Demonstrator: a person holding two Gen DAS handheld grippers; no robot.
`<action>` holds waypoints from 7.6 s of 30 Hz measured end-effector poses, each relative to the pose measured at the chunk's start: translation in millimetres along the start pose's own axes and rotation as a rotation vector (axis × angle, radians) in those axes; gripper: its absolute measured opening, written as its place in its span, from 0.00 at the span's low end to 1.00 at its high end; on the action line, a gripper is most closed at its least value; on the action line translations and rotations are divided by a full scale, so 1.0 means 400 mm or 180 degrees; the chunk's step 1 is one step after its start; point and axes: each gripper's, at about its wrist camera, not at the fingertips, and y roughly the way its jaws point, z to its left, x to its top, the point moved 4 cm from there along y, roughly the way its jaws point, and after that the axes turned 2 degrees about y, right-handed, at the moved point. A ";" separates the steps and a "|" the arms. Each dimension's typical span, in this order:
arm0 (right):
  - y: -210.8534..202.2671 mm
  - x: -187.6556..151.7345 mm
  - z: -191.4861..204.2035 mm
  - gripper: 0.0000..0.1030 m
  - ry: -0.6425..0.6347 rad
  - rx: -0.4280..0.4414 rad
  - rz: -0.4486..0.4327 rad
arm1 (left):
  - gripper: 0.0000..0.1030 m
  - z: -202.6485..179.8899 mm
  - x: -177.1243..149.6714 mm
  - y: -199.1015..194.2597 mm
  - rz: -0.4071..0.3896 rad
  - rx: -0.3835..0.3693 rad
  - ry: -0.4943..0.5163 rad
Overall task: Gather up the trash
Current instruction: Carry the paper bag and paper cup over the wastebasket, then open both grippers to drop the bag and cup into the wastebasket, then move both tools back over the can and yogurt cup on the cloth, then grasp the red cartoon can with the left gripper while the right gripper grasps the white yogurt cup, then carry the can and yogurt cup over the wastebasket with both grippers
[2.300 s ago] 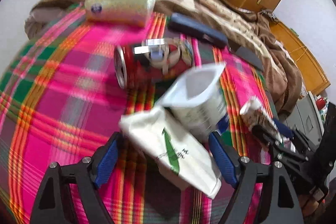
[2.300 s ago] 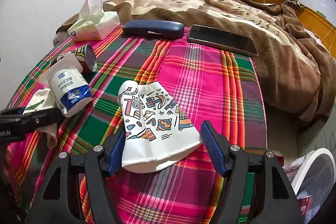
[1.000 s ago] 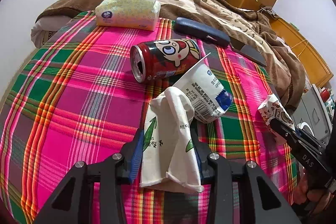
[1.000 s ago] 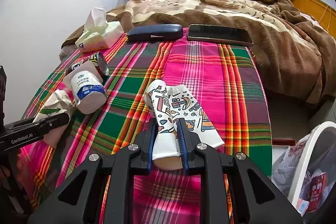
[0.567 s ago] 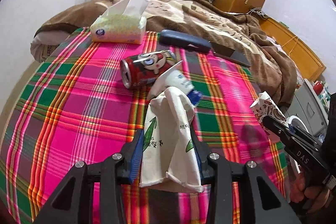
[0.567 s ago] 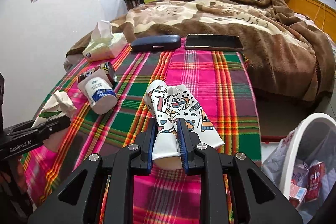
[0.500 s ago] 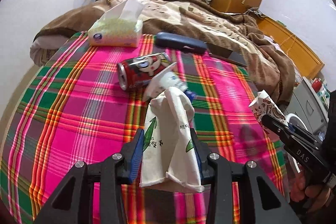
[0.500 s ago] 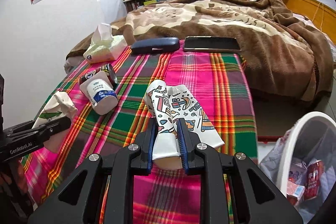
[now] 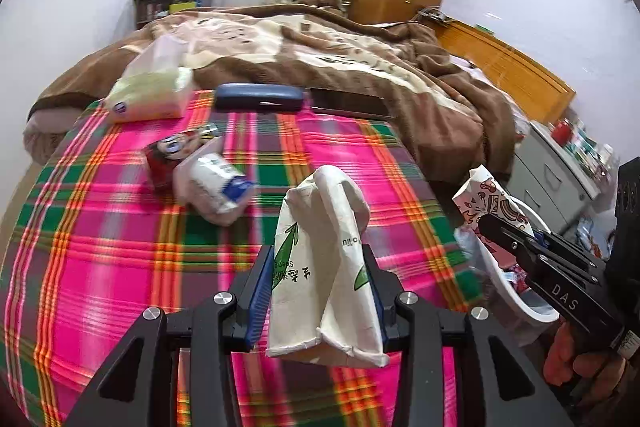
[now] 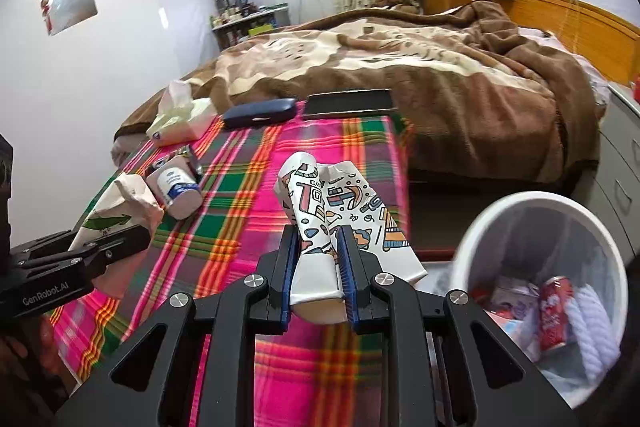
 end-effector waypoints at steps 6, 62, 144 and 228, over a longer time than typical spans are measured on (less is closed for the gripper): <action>-0.048 -0.005 -0.070 0.20 0.0148 -0.0157 -0.0109 | 0.40 -0.109 0.008 0.002 -0.0024 -0.0154 0.0213; -0.155 -0.119 -0.420 0.49 0.0788 -0.1058 0.0176 | 0.65 -0.640 -0.045 0.190 0.0284 -0.0743 0.1153; 0.242 0.045 0.343 0.58 -0.0647 0.0548 0.0420 | 0.66 0.402 0.100 0.044 -0.0084 0.0628 -0.0275; -0.011 -0.035 0.004 0.58 0.0448 -0.0212 0.0022 | 0.51 -0.016 0.064 0.123 0.0249 -0.0632 0.0606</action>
